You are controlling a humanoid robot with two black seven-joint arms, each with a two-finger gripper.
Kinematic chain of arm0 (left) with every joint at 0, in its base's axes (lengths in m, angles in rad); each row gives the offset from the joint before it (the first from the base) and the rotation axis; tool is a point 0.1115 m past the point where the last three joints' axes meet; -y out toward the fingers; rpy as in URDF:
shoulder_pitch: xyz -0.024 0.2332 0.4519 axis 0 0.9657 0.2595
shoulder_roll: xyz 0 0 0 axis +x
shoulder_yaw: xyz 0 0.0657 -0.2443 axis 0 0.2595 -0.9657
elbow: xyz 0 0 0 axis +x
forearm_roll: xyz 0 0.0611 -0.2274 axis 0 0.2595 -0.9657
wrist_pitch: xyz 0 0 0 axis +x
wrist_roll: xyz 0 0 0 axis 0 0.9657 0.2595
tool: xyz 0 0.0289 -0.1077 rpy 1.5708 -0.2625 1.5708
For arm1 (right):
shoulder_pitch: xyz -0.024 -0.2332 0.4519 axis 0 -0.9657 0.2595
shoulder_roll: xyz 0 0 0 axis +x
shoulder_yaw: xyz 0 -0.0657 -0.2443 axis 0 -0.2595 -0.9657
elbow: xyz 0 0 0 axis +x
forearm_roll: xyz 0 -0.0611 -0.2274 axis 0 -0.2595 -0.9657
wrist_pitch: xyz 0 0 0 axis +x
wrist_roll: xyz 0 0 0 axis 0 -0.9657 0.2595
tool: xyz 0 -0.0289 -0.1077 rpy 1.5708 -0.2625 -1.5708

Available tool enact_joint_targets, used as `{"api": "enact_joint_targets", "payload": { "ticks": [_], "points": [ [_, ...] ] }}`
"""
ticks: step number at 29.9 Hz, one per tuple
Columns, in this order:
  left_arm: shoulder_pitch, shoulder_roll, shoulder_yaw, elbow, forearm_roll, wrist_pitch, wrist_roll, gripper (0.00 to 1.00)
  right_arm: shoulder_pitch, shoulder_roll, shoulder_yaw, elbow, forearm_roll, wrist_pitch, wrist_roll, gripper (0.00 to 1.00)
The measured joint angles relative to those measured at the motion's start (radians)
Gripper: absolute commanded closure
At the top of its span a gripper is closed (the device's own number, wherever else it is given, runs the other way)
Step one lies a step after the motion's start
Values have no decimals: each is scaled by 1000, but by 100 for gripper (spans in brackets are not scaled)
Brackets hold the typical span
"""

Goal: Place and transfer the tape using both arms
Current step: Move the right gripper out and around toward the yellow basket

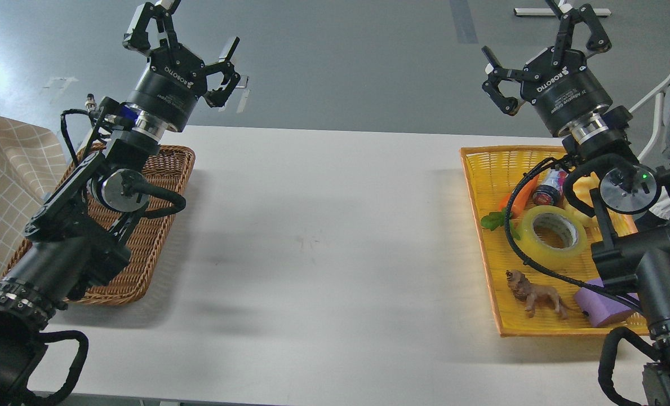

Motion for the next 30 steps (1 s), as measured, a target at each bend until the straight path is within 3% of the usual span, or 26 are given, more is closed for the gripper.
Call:
{"api": "enact_joint_targets", "payload": {
  "ticks": [16, 30],
  "points": [
    [0, -1, 0, 0, 0, 0, 0, 2, 2, -81, -90, 9, -9, 0, -2, 0],
    [0, 0, 0, 0, 0, 0, 0, 2, 32, -276, -358, 10, -28, 0, -1, 0]
  ]
}}
